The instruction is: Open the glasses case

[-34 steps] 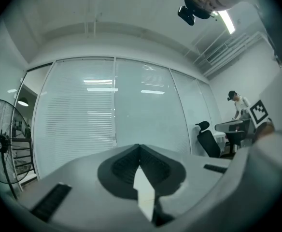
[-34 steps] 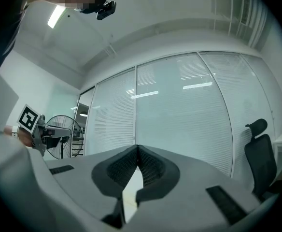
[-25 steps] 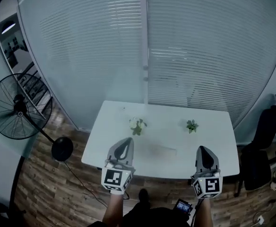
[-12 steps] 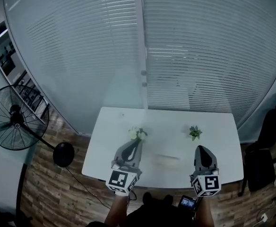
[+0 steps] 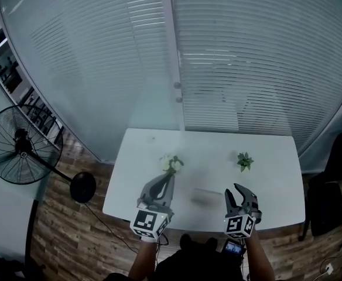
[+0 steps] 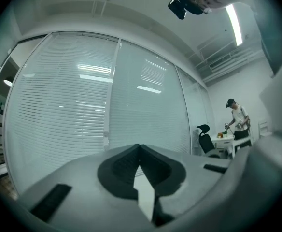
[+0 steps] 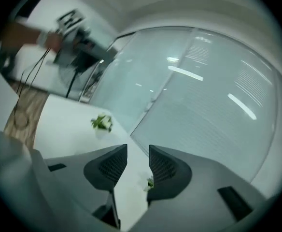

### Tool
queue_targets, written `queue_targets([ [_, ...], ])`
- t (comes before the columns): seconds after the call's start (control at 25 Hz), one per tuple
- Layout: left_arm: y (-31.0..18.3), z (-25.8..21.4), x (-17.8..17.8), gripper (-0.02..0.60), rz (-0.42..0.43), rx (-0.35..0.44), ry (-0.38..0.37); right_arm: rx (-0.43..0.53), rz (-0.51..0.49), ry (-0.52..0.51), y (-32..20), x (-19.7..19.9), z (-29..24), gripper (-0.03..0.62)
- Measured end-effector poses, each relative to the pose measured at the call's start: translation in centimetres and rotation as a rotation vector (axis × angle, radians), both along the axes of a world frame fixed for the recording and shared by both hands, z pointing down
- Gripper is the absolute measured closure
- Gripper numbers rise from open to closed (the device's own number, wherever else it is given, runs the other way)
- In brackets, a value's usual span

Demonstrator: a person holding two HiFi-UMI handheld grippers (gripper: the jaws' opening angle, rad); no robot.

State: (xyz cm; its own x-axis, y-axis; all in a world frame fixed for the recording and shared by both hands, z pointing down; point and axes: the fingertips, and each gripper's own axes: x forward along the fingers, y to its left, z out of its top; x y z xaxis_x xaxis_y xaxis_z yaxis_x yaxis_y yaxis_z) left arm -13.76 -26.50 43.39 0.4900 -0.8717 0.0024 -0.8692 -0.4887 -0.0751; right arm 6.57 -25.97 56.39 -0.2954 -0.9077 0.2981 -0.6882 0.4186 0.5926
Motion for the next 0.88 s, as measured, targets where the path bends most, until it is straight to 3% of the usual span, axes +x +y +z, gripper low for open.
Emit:
queue_targets([
  [0.12, 0.5, 1.5, -0.8, 0.58, -0.013, -0.041, 0.005, -0.061, -0.134, 0.365, 0.9, -2.5, 9.1, 0.441],
  [0.28, 1.2, 2.6, -2.5, 0.58, -0.056, -0.076, 0.005, -0.17, -0.229, 0.586, 2.9, -3.7, 18.4, 0.441],
  [0.6, 1.8, 2.8, -3.8, 0.58, -0.109, -0.082, -0.008, -0.24, -0.222, 0.63, 3.7, -3.1, 22.6, 0.441],
  [0.88, 1.9, 2.6, -3.8, 0.58, -0.112, -0.079, -0.016, -0.238, -0.218, 0.642, 3.2, -2.8, 23.6, 0.443],
])
